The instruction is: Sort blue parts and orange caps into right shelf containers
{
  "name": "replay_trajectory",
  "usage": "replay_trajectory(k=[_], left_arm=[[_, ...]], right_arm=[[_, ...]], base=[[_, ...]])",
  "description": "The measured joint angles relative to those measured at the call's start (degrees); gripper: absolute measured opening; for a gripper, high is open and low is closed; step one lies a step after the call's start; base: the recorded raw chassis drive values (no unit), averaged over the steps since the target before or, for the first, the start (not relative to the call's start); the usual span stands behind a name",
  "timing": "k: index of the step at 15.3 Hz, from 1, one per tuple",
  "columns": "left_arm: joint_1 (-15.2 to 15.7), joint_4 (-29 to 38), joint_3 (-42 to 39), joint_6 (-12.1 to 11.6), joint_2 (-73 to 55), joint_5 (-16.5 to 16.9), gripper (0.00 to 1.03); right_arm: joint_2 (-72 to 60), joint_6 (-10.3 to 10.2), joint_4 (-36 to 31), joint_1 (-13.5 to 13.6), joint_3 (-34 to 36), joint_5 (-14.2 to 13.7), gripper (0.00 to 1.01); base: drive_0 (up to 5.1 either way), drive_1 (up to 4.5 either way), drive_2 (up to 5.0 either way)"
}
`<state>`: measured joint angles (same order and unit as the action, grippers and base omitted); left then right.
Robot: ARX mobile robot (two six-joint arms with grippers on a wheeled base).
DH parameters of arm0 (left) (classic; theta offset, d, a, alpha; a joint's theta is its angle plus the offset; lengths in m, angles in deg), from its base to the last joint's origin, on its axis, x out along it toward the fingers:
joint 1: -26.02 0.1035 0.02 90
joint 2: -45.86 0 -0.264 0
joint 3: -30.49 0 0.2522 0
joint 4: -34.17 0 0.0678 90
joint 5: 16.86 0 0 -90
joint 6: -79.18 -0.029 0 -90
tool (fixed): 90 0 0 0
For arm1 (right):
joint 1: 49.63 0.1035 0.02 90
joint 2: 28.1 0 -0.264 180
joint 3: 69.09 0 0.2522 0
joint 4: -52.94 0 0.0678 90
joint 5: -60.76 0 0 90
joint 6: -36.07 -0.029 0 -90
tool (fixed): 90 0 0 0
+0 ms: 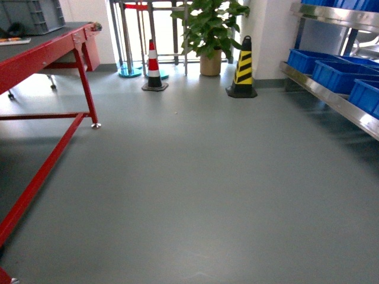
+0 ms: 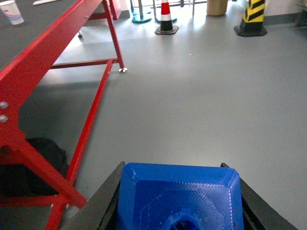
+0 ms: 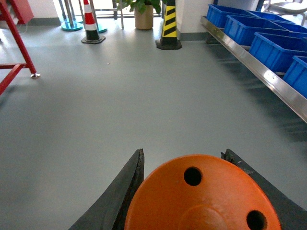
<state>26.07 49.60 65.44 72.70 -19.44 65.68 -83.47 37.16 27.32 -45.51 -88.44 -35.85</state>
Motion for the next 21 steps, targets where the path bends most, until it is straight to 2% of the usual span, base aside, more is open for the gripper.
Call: replay_trajectory(k=[21], left_arm=[[0.0, 0.0, 0.0, 0.0, 0.0, 0.0, 0.44]], right_arm=[[0.0, 0.0, 0.0, 0.0, 0.0, 0.0, 0.42]], base=[[-1.7, -1.66, -1.7]])
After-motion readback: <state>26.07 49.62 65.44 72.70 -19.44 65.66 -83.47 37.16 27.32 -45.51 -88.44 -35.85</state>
